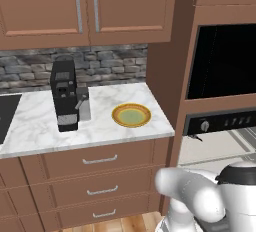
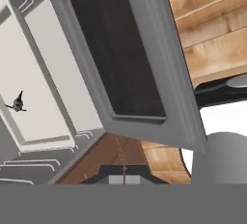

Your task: Take the fish from the oven and place it on the plate on the counter.

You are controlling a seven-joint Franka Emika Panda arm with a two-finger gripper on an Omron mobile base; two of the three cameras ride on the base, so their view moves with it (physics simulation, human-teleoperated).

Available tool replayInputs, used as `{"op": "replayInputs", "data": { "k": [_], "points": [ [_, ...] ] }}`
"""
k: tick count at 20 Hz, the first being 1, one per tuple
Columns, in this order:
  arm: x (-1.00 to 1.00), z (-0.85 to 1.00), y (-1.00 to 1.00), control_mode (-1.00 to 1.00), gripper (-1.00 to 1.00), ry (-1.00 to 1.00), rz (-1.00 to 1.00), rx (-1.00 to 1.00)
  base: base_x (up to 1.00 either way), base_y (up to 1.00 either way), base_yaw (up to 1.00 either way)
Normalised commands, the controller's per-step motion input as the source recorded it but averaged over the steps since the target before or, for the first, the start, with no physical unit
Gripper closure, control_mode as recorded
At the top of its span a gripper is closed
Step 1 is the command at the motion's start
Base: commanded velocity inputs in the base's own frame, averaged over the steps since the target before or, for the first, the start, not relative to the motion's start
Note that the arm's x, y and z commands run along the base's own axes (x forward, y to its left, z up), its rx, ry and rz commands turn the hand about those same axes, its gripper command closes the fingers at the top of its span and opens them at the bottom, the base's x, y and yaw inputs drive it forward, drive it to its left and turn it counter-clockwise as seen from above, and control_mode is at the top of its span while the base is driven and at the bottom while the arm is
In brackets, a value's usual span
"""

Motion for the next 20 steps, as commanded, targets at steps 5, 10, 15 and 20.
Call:
{"op": "replayInputs", "data": {
  "k": [5, 10, 15, 20],
  "points": [
    [0.09, 0.00, -0.06, -1.00, 1.00, -0.08, 0.02, 0.00, 0.00, 0.00, 0.00],
    [0.11, 0.00, 0.00, -1.00, 1.00, -0.16, 0.00, -0.04, 0.00, 0.00, 0.00],
    [0.23, 0.00, 0.00, -1.00, 1.00, -0.10, 0.00, -0.11, 0.00, 0.00, 0.00],
    [0.05, 0.00, -0.03, -1.00, 1.00, -0.06, 0.00, -0.17, 0.00, 0.00, 0.00]
  ]
}}
